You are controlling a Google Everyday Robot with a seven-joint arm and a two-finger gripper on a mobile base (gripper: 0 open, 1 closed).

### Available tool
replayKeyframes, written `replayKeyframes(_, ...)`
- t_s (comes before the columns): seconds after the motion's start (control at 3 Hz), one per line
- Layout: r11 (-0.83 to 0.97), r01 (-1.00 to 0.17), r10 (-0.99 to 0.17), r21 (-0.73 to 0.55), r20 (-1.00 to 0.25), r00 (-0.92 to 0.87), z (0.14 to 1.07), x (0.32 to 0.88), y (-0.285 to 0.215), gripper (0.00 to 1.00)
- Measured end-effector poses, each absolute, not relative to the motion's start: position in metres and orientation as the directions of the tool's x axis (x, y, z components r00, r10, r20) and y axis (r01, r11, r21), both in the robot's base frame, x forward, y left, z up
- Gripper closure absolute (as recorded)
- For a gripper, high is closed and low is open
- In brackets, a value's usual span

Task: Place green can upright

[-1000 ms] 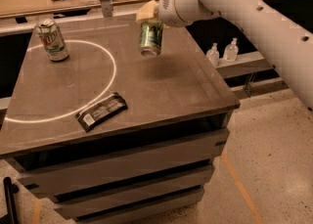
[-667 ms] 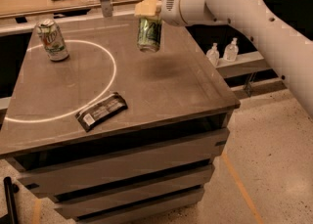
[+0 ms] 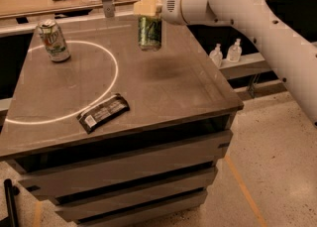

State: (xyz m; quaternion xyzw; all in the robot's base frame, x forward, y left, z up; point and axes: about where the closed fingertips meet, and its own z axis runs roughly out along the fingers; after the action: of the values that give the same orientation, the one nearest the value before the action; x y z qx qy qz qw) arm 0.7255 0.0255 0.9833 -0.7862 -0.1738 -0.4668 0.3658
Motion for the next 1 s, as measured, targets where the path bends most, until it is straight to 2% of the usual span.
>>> replayKeyframes(0.33,-0.557,0.728,-0.056,-0.399,0.893,0.447,0.994,0.739,0.023,1.0)
replayKeyframes(0.67,-0.462,0.832,0.012,-0.307,0.936,0.352,1.01,0.74,0.021,1.0)
replayKeyframes(1.0,-0.445,0.871,0.066,-0.208,0.962,0.264,1.025,0.737,-0.001,1.0)
